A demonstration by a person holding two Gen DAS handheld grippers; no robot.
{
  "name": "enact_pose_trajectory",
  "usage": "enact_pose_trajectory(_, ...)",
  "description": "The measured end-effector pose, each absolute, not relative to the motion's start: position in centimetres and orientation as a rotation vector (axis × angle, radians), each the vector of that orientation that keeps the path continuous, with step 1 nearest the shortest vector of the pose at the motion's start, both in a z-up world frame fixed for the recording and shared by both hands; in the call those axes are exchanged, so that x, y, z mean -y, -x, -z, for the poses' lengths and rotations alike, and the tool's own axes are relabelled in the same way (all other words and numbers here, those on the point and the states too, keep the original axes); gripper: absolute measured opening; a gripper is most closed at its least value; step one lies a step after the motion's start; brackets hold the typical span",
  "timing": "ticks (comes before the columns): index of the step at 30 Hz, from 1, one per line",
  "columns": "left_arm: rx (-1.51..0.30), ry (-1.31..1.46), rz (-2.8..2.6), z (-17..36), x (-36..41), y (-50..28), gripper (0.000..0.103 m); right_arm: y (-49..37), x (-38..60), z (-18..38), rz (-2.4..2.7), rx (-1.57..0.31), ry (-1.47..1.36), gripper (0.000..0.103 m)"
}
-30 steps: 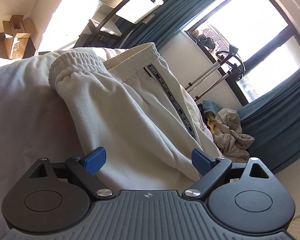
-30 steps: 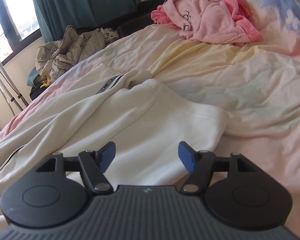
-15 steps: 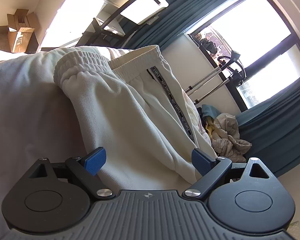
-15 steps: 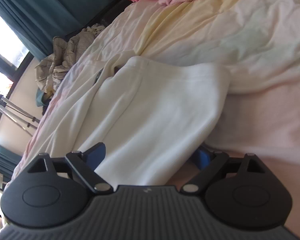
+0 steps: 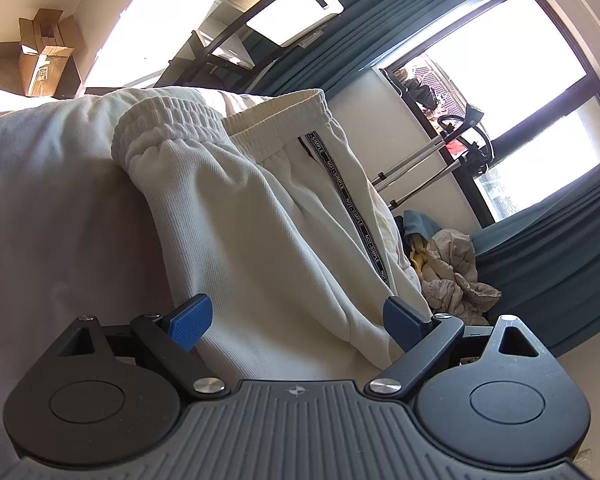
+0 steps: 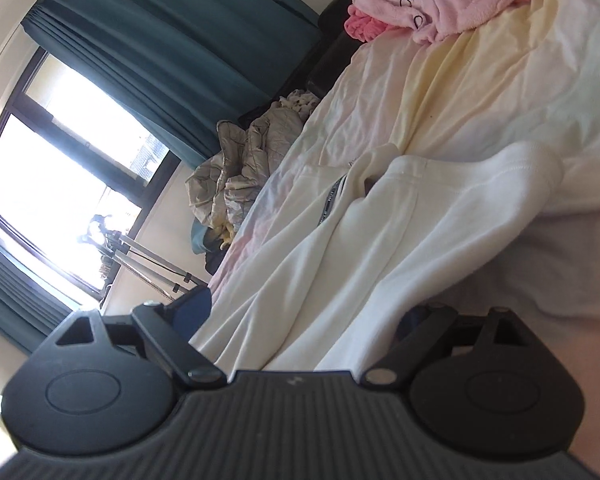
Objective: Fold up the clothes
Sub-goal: 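Close the left tool on both ribbed cuffs while the right tool grips the leg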
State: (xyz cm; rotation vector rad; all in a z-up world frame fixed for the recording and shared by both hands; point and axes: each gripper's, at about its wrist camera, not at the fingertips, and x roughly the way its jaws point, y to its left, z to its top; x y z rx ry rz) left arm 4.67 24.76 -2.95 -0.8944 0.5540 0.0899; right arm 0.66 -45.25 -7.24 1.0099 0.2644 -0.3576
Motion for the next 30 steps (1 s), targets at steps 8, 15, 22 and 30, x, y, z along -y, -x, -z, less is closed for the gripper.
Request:
enact_pose_trajectory(8, -0.572, 0.864, -0.092, 2.7, -24.4, -4.7, 0.094, -1.3, 47.0, 11.3, 0.558, -0.497, -1.025, 0.089)
enact_pose_trajectory(15, -0.570, 0.894, -0.096, 3.0, -24.7, -4.7, 0.094, -1.9, 46.3, 9.7, 0.405, -0.340, -0.992, 0.085)
enact_pose_trajectory(22, -0.602, 0.840, -0.105, 3.0, -24.1, -5.1, 0.094, -2.9, 46.7, 10.6, 0.453, -0.437, -0.978, 0.085)
enact_pose_trajectory(30, -0.599, 0.864, -0.105, 3.1, -24.3, -5.1, 0.094, -2.3, 46.2, 9.9, 0.381, -0.355, -0.995, 0.081)
